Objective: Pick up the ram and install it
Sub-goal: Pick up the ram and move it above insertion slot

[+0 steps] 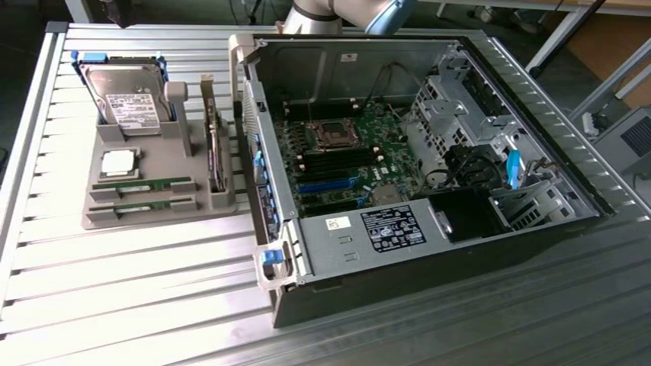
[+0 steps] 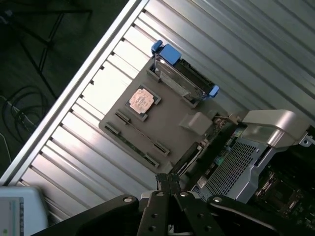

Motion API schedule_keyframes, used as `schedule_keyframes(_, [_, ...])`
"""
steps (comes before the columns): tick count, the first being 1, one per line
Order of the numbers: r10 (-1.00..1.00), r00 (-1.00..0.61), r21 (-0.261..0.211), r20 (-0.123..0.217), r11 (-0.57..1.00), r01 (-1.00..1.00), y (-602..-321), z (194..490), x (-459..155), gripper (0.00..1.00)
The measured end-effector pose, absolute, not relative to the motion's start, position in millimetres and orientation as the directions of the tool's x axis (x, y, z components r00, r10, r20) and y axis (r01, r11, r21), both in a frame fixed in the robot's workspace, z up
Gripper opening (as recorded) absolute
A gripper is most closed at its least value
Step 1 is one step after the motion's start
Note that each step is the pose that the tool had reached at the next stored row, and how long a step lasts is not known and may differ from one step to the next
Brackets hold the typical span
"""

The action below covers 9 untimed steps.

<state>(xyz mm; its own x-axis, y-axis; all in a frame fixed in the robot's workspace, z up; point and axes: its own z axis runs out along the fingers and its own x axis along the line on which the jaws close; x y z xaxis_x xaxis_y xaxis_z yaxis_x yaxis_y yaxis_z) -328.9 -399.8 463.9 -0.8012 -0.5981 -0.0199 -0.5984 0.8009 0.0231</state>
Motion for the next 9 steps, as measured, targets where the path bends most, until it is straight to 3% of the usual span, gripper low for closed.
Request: schedule_keyframes(9, [-0.642,-0.767,0.022,-0.019,0.766,-0.642,-399.8,463.9,-328.9,0.09])
